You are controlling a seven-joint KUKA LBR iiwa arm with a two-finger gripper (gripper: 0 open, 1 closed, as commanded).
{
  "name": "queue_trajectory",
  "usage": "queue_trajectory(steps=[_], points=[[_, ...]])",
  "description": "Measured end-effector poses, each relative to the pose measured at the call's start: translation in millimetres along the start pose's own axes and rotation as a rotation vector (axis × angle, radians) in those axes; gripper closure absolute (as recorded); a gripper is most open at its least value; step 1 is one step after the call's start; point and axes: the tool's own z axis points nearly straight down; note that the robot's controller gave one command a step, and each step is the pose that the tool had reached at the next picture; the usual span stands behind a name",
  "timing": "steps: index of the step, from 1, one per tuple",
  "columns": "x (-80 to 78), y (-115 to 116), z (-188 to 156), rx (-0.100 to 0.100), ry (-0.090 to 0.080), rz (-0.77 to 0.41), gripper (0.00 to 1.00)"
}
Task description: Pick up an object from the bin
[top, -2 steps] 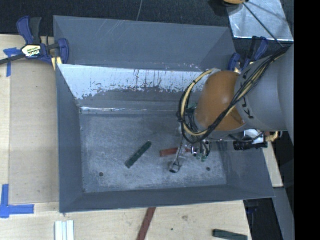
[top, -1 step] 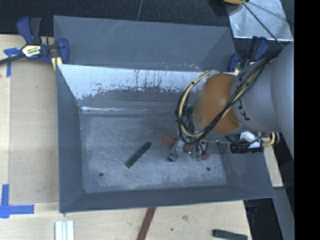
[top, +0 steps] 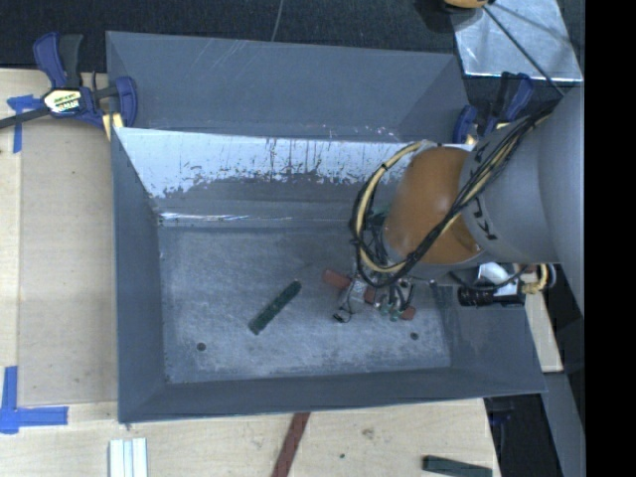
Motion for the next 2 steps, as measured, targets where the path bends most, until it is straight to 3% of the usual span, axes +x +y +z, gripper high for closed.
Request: queue_trajectory(steps=[2], points=[[3.9, -2.0, -21.0, 0.010, 0.028, 0.001, 1.00]])
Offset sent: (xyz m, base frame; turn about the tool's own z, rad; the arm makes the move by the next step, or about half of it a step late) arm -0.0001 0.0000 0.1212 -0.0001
